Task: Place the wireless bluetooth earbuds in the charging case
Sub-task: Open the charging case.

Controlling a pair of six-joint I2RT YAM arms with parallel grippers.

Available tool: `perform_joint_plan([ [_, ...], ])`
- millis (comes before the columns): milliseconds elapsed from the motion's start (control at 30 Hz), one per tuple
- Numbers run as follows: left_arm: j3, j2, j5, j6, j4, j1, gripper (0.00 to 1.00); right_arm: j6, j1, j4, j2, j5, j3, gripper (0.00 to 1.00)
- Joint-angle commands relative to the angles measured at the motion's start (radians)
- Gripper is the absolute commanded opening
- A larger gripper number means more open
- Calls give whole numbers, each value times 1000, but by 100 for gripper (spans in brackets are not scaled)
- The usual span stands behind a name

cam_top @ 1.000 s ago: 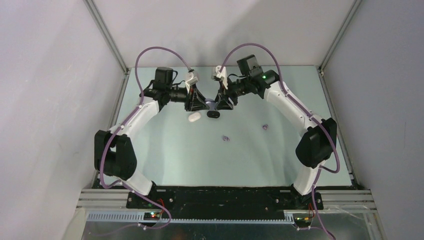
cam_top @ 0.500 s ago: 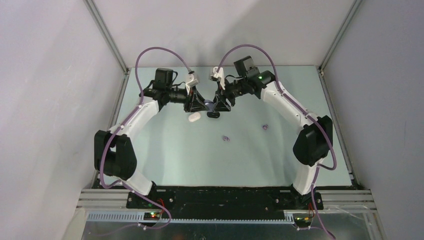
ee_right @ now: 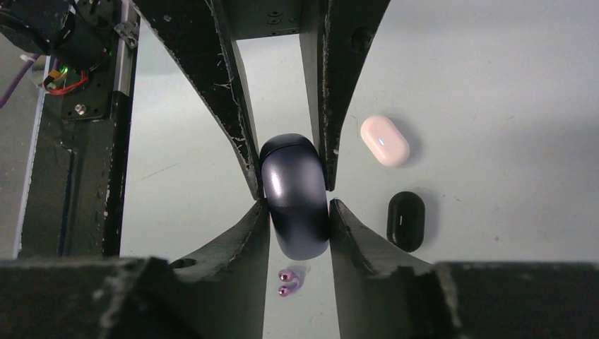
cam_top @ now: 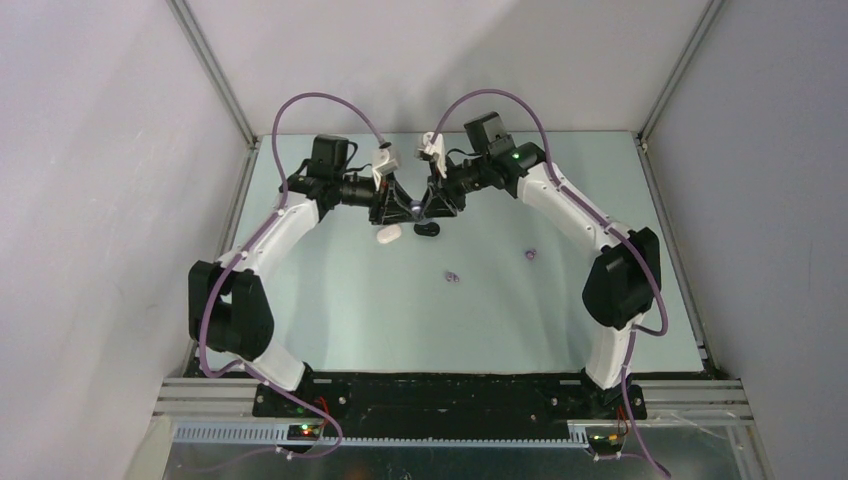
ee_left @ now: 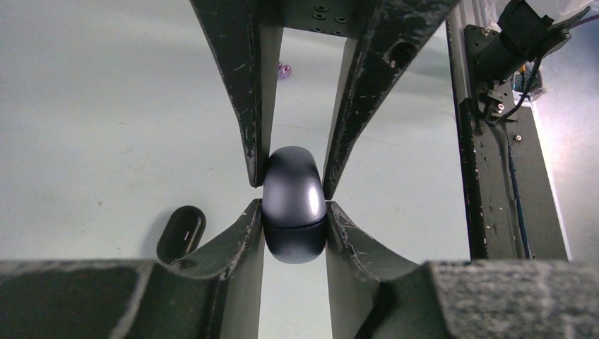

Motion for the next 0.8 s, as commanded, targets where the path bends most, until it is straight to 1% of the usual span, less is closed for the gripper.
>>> perform_joint_plan([
  [0,39,-45,23,23,13,-4,3,-6,-7,-10,8,-41,28,33],
  [33,37,-46,19,16,15,-4,12,-17,-8,-21,5,-43,28,29],
  [67,36,-47,11,7,19,-4,26,-22,-8,-30,-1,-45,28,26],
  [100,33,-49,5,2,20,-4,32,-28,-9,-33,-5,-46,27,23],
  [133,32,-50,-6,-7,23,-2,39,-30,-10,-36,-14,-45,24,23],
  [200,25,-54,-19,-16,26,-1,46,-36,-12,-35,-27,-38,19,21],
  [267,23,-50,-31,-16,18,0,49,-47,-11,-37,-37,-27,15,20],
  [400,27,-39,-33,1,-9,1,51,-53,-12,-38,-46,-16,14,19],
  [633,33,-25,-41,15,-33,1,52,-26,-13,-20,-45,-18,16,18],
  [733,34,-25,-40,16,-34,1,50,-22,-13,-15,-44,-20,17,18],
  [767,35,-24,-40,17,-34,1,46,-22,-13,-16,-44,-20,17,18],
])
